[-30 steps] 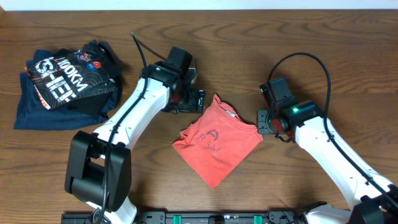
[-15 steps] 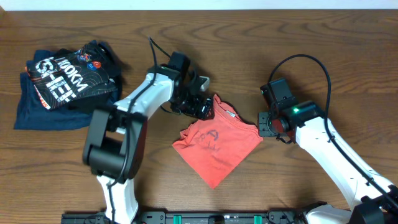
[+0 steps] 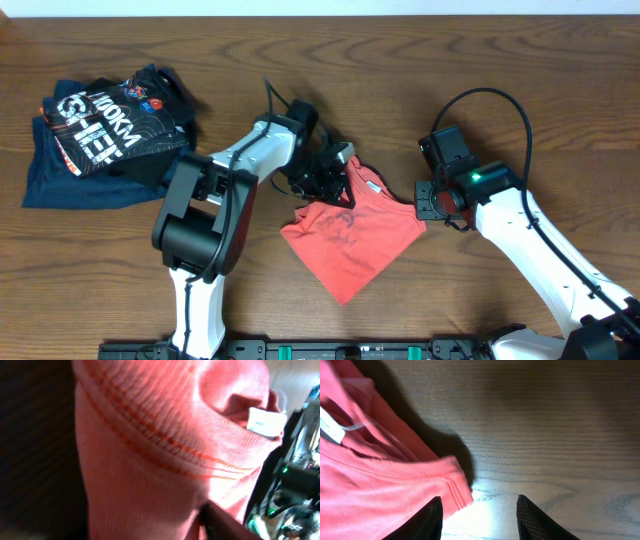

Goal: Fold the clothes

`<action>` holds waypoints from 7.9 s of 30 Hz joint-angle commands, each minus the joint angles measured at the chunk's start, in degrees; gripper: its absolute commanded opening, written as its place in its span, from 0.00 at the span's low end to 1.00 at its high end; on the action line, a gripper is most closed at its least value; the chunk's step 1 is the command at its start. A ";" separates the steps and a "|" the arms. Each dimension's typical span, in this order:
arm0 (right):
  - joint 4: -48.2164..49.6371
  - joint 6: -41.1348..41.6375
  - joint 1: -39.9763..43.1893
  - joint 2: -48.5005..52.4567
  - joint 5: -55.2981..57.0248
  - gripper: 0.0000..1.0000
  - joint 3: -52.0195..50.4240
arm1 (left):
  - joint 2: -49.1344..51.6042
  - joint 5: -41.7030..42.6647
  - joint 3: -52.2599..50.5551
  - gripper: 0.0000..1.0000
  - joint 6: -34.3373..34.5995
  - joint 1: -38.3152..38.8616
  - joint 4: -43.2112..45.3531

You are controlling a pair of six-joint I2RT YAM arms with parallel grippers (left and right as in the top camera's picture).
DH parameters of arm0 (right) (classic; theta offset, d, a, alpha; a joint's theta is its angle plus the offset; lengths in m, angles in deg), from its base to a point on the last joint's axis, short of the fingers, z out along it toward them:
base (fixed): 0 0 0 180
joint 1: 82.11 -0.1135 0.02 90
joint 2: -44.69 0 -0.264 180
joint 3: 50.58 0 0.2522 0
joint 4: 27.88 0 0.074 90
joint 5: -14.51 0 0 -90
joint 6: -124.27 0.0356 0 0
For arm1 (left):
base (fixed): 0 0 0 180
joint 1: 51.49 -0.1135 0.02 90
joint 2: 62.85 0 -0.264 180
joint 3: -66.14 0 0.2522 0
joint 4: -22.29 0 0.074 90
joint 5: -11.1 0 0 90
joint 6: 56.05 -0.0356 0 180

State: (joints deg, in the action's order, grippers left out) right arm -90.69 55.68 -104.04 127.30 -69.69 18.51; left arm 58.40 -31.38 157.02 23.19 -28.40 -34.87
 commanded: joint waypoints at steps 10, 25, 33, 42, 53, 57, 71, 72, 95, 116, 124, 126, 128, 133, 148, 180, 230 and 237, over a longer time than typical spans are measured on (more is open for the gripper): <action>-0.81 -0.72 0.50 -0.48 0.00 0.47 0.79 | 0.46 -2.95 0.42 0.06 -0.26 -1.27 -0.52; -0.87 -0.92 0.55 -0.48 1.51 0.47 0.79 | -23.54 -51.63 4.55 0.06 5.25 -14.86 0.00; -0.85 -0.92 0.55 -0.48 1.51 0.47 0.79 | -31.21 -55.34 4.55 0.06 2.86 -22.77 13.22; -0.83 -0.92 0.55 -0.48 1.53 0.48 0.79 | -31.23 -55.32 4.52 0.06 2.93 -32.41 22.27; -0.66 -0.92 0.55 -0.48 1.51 0.48 0.79 | -27.98 -53.13 4.48 0.06 5.40 -44.48 24.13; -0.70 -0.92 0.55 -0.48 1.49 0.49 0.79 | -25.51 -53.09 4.44 0.17 8.26 -47.87 23.67; 2.16 -0.87 0.55 -0.48 0.76 0.74 0.79 | -27.89 -37.40 4.44 0.98 14.32 -48.41 21.86; 3.93 -0.85 0.55 -0.48 -0.31 0.85 0.79 | -28.15 -34.32 4.44 0.98 14.36 -47.36 21.31; 11.76 -7.15 18.12 -12.13 -1.36 0.99 4.85 | -39.45 -43.74 4.35 0.98 13.90 -14.27 -20.11; -2.71 -6.03 17.27 -51.91 5.77 0.99 -10.01 | -87.43 -43.74 -15.82 0.98 12.81 -14.27 -8.31; -12.44 -6.03 17.25 -51.91 5.77 0.99 -10.01 | -87.60 -43.74 -15.82 0.98 12.81 -14.27 -13.77; -13.79 -6.03 17.25 -51.91 5.77 0.99 -10.01 | -87.60 -43.74 -15.82 0.98 12.81 -14.27 -14.43; -14.75 -6.03 17.27 -51.91 5.77 0.99 -10.01 | -87.60 -43.74 -15.82 0.98 12.81 -14.27 -14.82; -15.26 -6.05 17.25 -51.91 5.77 0.99 -10.01 | -87.60 -43.74 -15.82 0.98 12.81 -14.27 -14.86; 4.22 -16.31 19.04 -71.14 -2.60 0.99 -24.63 | -87.60 -43.74 -15.82 0.98 12.81 -14.27 -14.86; 45.00 -17.22 19.52 -82.29 -8.20 0.99 -55.01 | -87.60 -43.74 -15.82 0.98 12.81 -14.27 -14.86; 45.00 -17.22 19.52 -82.27 -8.20 0.99 -55.01 | -121.15 -38.95 -76.87 0.98 2.89 -26.12 40.06; 45.00 -17.22 19.52 -82.27 -8.20 0.99 -55.01 | -121.04 -38.99 -76.87 0.98 3.48 -26.14 40.24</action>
State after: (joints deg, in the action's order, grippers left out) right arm -45.47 39.22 -84.96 45.38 -77.30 -36.44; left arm -62.23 -71.75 81.68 27.67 -54.39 6.20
